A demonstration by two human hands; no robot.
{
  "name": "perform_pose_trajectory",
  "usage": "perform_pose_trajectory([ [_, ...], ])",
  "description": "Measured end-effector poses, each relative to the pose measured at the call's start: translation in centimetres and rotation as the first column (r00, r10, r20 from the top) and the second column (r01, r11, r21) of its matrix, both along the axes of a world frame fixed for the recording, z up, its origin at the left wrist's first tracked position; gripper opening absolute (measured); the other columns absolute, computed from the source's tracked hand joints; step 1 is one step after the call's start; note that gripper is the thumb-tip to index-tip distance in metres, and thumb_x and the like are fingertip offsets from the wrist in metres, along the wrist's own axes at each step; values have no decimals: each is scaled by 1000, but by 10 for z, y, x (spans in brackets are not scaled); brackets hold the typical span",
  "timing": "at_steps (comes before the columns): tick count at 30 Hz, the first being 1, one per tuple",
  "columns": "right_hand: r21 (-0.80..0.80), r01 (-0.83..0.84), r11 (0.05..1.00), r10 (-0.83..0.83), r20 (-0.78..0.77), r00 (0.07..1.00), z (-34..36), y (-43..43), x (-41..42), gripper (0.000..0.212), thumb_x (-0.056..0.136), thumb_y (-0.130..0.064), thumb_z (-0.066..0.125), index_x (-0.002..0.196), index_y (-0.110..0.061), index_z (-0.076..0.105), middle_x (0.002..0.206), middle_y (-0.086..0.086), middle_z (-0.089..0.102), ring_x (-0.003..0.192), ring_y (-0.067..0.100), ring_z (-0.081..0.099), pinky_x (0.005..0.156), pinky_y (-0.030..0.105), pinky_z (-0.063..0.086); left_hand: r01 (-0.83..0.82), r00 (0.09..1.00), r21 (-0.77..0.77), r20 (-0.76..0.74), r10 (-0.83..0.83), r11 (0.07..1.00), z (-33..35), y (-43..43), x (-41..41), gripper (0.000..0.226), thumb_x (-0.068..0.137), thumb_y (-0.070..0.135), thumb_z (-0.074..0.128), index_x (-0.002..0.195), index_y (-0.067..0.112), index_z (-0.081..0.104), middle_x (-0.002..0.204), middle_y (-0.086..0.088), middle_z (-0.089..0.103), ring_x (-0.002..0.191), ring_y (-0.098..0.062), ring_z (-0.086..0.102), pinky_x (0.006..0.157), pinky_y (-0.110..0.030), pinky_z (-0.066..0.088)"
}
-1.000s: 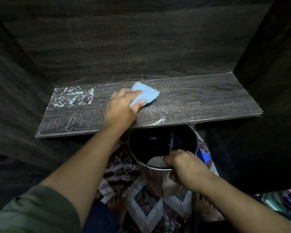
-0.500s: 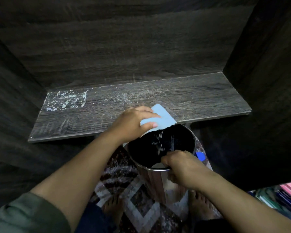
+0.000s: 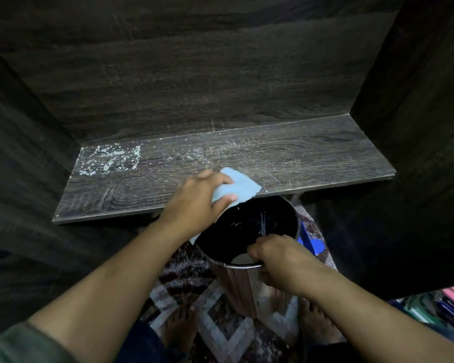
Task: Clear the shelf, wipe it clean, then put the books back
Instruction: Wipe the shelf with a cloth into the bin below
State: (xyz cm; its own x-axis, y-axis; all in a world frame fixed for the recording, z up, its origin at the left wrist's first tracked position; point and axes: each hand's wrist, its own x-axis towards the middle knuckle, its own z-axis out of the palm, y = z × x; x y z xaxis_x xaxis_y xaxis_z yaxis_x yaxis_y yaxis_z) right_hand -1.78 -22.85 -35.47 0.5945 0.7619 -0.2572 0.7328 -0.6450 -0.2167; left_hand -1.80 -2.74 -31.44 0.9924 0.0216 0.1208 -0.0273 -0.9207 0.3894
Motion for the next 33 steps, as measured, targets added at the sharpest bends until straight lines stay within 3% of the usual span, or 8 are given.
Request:
perform_pose_trajectory([
  [3,23,7,1000,-7,-10,1000,-1,0,1,25,77,-13,59,101,-21,59,110,2,60,109,27,56,82,30,41,-75,973,-53,214,85,996,7,3,3,33,90,43,61,119,27,63,119,3,60,108,-22,57,95,-36,44],
  [8,12,2,1000,-2,-20,1000,-2,0,1,23,75,-15,61,97,-21,59,106,2,60,105,28,58,80,32,44,-19,1000,33,-5,19,999,-4,10,2,33,91,43,61,121,29,63,120,1,60,108,-24,58,91,-32,43],
  [13,15,13,1000,-12,-22,1000,3,-2,2,22,77,-15,62,98,-21,58,107,1,58,106,26,58,80,31,42,-124,968,-17,219,124,992,2,42,34,33,90,35,64,120,21,64,118,-5,61,105,-31,57,90,-35,42],
  [19,19,27,999,-27,-17,999,3,-3,7,18,78,-14,61,94,-20,57,106,3,59,105,29,58,76,31,41,7,911,309,390,-133,951,15,56,105,42,89,30,63,126,11,53,124,-15,53,105,-37,54,90,-49,47],
  [23,33,60,998,-58,-48,997,3,-4,12,20,77,-12,61,94,-21,58,106,4,59,106,29,57,79,32,41,-118,919,568,374,-128,815,4,54,133,34,89,20,55,121,10,57,123,-22,51,105,-43,51,84,-51,42],
  [26,40,64,997,-61,-67,996,3,-5,14,23,79,-11,59,99,-20,59,108,5,59,107,30,57,82,32,41,-124,957,521,289,-37,845,-13,44,135,34,92,16,52,124,6,57,122,-24,52,101,-43,53,82,-52,45],
  [29,35,52,998,-50,-65,997,4,-6,13,25,79,-10,58,102,-19,60,110,6,59,109,30,56,82,33,41,-102,980,401,197,23,911,-20,37,135,42,95,33,51,128,8,55,131,-20,49,113,-40,49,99,-49,41],
  [33,23,57,998,-55,-83,995,5,-6,12,27,80,-9,58,105,-18,60,112,6,58,111,29,55,84,33,40,-148,989,266,41,142,952,-10,32,143,54,95,52,40,137,19,49,135,-14,49,124,-34,46,104,-43,34],
])
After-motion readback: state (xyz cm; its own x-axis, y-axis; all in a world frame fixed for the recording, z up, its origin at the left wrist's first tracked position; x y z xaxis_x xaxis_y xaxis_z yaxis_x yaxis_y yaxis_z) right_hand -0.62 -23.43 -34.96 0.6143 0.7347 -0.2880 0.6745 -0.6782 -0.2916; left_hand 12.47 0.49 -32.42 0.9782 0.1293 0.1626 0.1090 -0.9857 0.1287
